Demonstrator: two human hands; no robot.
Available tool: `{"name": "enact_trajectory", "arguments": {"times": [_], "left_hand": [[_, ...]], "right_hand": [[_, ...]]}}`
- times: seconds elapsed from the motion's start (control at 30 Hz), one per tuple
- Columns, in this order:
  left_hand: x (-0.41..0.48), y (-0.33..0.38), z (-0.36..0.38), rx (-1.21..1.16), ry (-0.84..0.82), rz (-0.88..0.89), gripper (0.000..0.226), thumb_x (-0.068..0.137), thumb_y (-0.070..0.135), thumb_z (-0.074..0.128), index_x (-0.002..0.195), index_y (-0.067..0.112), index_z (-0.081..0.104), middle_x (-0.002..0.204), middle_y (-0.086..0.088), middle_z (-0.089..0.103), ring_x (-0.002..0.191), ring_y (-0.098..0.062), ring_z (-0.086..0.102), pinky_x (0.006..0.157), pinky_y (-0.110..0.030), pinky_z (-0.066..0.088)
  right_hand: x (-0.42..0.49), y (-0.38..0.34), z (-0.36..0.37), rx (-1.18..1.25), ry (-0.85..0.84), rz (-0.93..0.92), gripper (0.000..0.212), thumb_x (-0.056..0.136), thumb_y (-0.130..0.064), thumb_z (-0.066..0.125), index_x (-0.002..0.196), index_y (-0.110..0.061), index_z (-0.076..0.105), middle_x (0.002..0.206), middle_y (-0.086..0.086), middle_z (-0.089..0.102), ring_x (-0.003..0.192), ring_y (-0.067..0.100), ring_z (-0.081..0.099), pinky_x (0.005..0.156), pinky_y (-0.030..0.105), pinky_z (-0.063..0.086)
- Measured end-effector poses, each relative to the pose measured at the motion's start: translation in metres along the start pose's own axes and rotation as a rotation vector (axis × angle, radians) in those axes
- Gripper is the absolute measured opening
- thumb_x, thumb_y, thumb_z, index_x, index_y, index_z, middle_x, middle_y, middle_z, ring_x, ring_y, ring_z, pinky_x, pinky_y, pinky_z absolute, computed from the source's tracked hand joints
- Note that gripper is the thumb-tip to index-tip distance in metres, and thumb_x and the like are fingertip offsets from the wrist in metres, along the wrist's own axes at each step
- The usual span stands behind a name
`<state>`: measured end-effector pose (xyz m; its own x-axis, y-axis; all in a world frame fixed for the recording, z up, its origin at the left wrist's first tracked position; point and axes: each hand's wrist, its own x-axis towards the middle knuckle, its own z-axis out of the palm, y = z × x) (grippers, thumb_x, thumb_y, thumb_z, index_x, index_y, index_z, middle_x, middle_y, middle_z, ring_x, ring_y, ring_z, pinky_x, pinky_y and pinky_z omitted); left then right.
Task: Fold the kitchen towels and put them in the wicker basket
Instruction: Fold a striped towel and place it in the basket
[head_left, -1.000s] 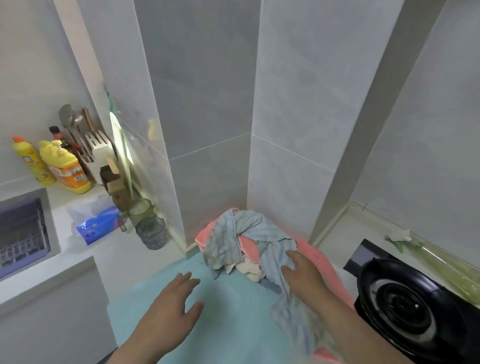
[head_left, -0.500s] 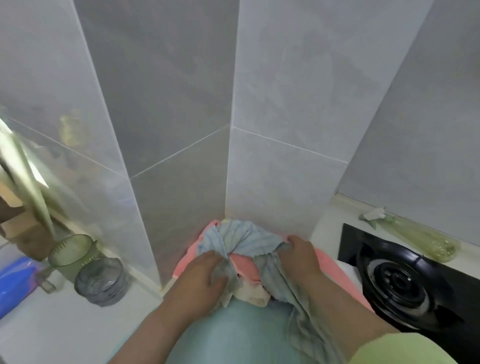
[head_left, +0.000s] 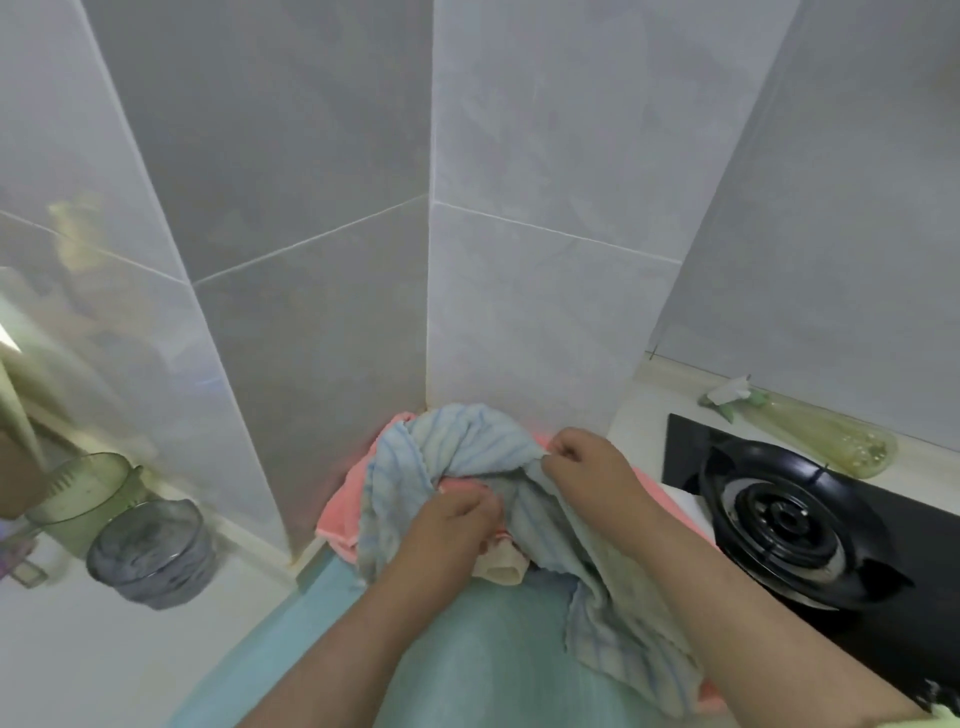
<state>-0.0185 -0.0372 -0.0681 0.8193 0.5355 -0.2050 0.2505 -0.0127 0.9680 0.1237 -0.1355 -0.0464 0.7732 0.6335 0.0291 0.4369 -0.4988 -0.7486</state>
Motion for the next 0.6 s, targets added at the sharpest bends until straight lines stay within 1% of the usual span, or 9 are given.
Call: {"name": "enact_trajectory", "arguments": {"times": [0.07, 0.13, 0.17, 0.23, 0.3, 0.37, 0.43, 0.5, 0.6], "left_hand": [[-0.004, 0.011, 0.010, -0.394, -0.074, -0.192, 0.029, 0.101, 0.026, 0.044, 0.082, 0.011, 0.060, 0.084, -0.008, 0.062, 0.077, -0.016, 0.057, 0.074, -0.030, 0.048], [-0.005, 0.012, 0.015, -0.615, -0.095, -0.241, 0.044, 0.104, 0.038, 0.034, 0.097, 0.005, 0.063, 0.096, -0.011, 0.069, 0.092, -0.022, 0.066, 0.084, -0.032, 0.052], [-0.006, 0.010, 0.016, -0.664, -0.066, -0.234, 0.047, 0.103, 0.043, 0.035, 0.100, 0.005, 0.064, 0.093, -0.010, 0.071, 0.088, -0.022, 0.068, 0.082, -0.032, 0.054], [-0.008, 0.001, 0.018, -0.678, 0.000, -0.197, 0.037, 0.100, 0.041, 0.045, 0.090, 0.011, 0.062, 0.072, -0.002, 0.066, 0.064, -0.014, 0.064, 0.062, -0.027, 0.053], [-0.007, -0.009, 0.020, -0.629, 0.101, -0.153, 0.015, 0.095, 0.023, 0.057, 0.084, 0.013, 0.056, 0.069, -0.005, 0.055, 0.054, -0.013, 0.053, 0.055, -0.026, 0.045], [-0.005, -0.021, 0.018, -0.615, 0.179, -0.100, 0.013, 0.090, 0.006, 0.056, 0.079, 0.013, 0.053, 0.066, -0.007, 0.051, 0.052, -0.014, 0.050, 0.057, -0.028, 0.041], [-0.009, -0.029, 0.014, -0.687, 0.179, -0.008, 0.008, 0.088, 0.003, 0.050, 0.085, 0.008, 0.055, 0.075, -0.013, 0.059, 0.066, -0.023, 0.059, 0.068, -0.035, 0.048], [-0.019, -0.031, 0.008, -0.822, 0.123, 0.086, 0.022, 0.089, 0.004, 0.040, 0.098, 0.002, 0.059, 0.101, -0.020, 0.069, 0.093, -0.033, 0.064, 0.089, -0.047, 0.049], [-0.037, -0.036, -0.005, -0.964, 0.051, 0.192, 0.042, 0.087, 0.005, 0.029, 0.111, 0.005, 0.063, 0.114, -0.021, 0.069, 0.106, -0.038, 0.063, 0.098, -0.052, 0.043]], "right_hand": [[-0.019, -0.014, -0.006, 0.142, -0.037, -0.005, 0.026, 0.082, -0.005, 0.059, 0.061, -0.018, 0.050, 0.059, -0.009, 0.046, 0.053, 0.003, 0.037, 0.052, 0.019, 0.030], [-0.039, -0.016, -0.007, 0.169, -0.063, -0.048, 0.024, 0.082, -0.005, 0.063, 0.064, -0.019, 0.058, 0.056, -0.010, 0.050, 0.051, 0.000, 0.042, 0.052, 0.014, 0.035], [-0.048, -0.013, -0.005, 0.155, -0.082, -0.071, 0.022, 0.083, -0.004, 0.063, 0.067, -0.020, 0.063, 0.058, -0.010, 0.056, 0.052, -0.001, 0.047, 0.054, 0.011, 0.038], [-0.063, -0.002, 0.002, 0.125, -0.130, -0.095, 0.025, 0.086, -0.002, 0.060, 0.080, -0.023, 0.072, 0.075, -0.013, 0.069, 0.068, -0.004, 0.060, 0.066, 0.006, 0.042], [-0.076, 0.012, 0.012, 0.165, -0.198, -0.085, 0.028, 0.090, -0.002, 0.057, 0.093, -0.024, 0.075, 0.092, -0.010, 0.074, 0.082, -0.004, 0.064, 0.076, 0.007, 0.045], [-0.087, 0.026, 0.019, 0.270, -0.206, -0.059, 0.028, 0.092, -0.002, 0.059, 0.095, -0.023, 0.076, 0.095, -0.003, 0.076, 0.081, 0.002, 0.065, 0.075, 0.009, 0.047], [-0.096, 0.039, 0.022, 0.350, -0.170, -0.058, 0.024, 0.090, -0.001, 0.063, 0.091, -0.020, 0.077, 0.093, -0.003, 0.076, 0.081, 0.003, 0.066, 0.075, 0.010, 0.048], [-0.102, 0.050, 0.022, 0.401, -0.145, -0.078, 0.023, 0.088, 0.001, 0.064, 0.089, -0.018, 0.077, 0.090, -0.002, 0.076, 0.080, 0.007, 0.067, 0.075, 0.016, 0.050], [-0.108, 0.060, 0.019, 0.488, -0.086, -0.142, 0.028, 0.086, 0.007, 0.060, 0.081, -0.015, 0.076, 0.089, 0.007, 0.075, 0.078, 0.016, 0.066, 0.079, 0.031, 0.052]]}}
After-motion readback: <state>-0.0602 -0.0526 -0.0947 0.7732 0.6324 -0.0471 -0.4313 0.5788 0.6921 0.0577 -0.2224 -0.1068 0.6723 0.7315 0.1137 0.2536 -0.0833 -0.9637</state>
